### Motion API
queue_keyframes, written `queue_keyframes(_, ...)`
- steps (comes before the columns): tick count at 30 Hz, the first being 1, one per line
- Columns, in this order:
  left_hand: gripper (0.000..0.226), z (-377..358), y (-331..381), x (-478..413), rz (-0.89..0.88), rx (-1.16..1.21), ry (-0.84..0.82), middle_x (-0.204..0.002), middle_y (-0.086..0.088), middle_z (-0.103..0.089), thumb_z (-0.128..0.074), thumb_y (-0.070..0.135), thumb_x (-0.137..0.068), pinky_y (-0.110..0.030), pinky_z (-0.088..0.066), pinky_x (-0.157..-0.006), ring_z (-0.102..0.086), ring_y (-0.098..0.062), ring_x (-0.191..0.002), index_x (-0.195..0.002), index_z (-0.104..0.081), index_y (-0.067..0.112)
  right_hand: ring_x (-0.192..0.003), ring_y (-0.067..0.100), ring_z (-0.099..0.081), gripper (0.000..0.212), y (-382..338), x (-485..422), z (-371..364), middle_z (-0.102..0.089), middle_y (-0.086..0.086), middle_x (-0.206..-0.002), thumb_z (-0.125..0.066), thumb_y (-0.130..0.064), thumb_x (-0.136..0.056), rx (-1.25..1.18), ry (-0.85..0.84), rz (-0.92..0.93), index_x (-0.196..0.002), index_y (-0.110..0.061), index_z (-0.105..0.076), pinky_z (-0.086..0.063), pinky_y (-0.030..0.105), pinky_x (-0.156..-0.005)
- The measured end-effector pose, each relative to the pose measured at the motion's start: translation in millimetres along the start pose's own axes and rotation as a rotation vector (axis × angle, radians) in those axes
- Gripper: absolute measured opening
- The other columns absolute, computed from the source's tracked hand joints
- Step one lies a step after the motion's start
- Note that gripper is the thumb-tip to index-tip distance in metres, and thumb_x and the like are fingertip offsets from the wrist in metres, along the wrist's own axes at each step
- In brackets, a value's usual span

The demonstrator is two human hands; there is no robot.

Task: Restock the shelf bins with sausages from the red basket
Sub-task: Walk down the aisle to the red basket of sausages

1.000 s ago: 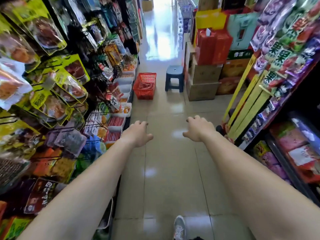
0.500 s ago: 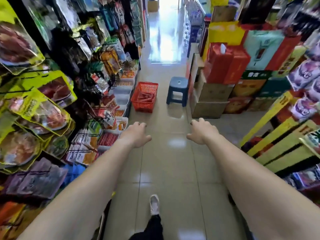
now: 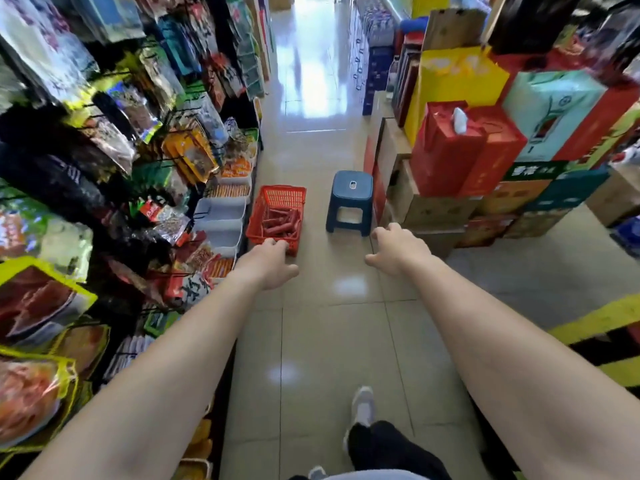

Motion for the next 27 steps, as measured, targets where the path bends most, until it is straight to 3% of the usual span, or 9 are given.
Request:
queue_keyframes(7,0.065,36,15,-177,0.044,-0.018,0.004,-0.141,-0.008,-0.049,-0.056,0.05,-0.086,-0.045,-0.048,-0.099,-0.053,-0.031,-0.125,-0.142,-0.047,0.019,-0.124,0.034,-0.049,0.061,56,-178,17,-0.044,0.011,-0.139,-0.059,-0.052,-0.087,-0.011,-0.059,-0.038,-0.14,-0.023,-0.045,-0.045,0.047,-0.096)
queue_keyframes(11,0.063,66,29,-270,0.083,0.017,-0.058,-0.137,-0.009,-0.051,-0.058,0.051,-0.085,-0.044,-0.048,-0.099,-0.054,-0.03,-0.123,-0.138,-0.05,0.018,-0.122,0.034,-0.05,0.057,86,-279,56,-0.046,0.011,-0.134,-0.059,-0.054,-0.087,-0.034,-0.101,-0.044,-0.134,-0.023,-0.049,-0.045,0.046,-0.095)
queue_keyframes(14,0.062,99,47,-339,0.078,0.066,-0.015,-0.137,-0.008,-0.051,-0.056,0.052,-0.087,-0.045,-0.048,-0.099,-0.054,-0.03,-0.122,-0.138,-0.05,0.018,-0.122,0.034,-0.051,0.058,100,-351,97,-0.047,0.011,-0.134,-0.059,-0.052,-0.087,-0.043,-0.077,-0.051,-0.136,-0.022,-0.048,-0.045,0.045,-0.094)
queue_keyframes(20,0.057,137,55,-452,0.094,0.08,-0.032,-0.139,-0.009,-0.051,-0.056,0.048,-0.089,-0.042,-0.048,-0.095,-0.054,-0.03,-0.122,-0.137,-0.049,0.017,-0.115,0.032,-0.053,0.052,99,-473,135,-0.048,0.009,-0.128,-0.059,-0.049,-0.087,-0.036,-0.107,-0.027,-0.131,-0.021,-0.05,-0.048,0.042,-0.087)
queue_keyframes(27,0.062,177,15,-599,0.105,0.085,-0.065,-0.144,-0.011,-0.046,-0.055,0.043,-0.09,-0.043,-0.045,-0.103,-0.049,-0.032,-0.129,-0.144,-0.044,0.014,-0.122,0.031,-0.051,0.061,69,-630,152,-0.046,0.009,-0.14,-0.06,-0.049,-0.087,-0.02,-0.141,-0.022,-0.141,-0.024,-0.045,-0.047,0.047,-0.097)
Point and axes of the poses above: each hand's wrist, its own x-axis away from the middle knuckle, its own z-axis out of the back of the hand, y = z × x, the point moved 10 cm from there along -x, towards the middle knuckle
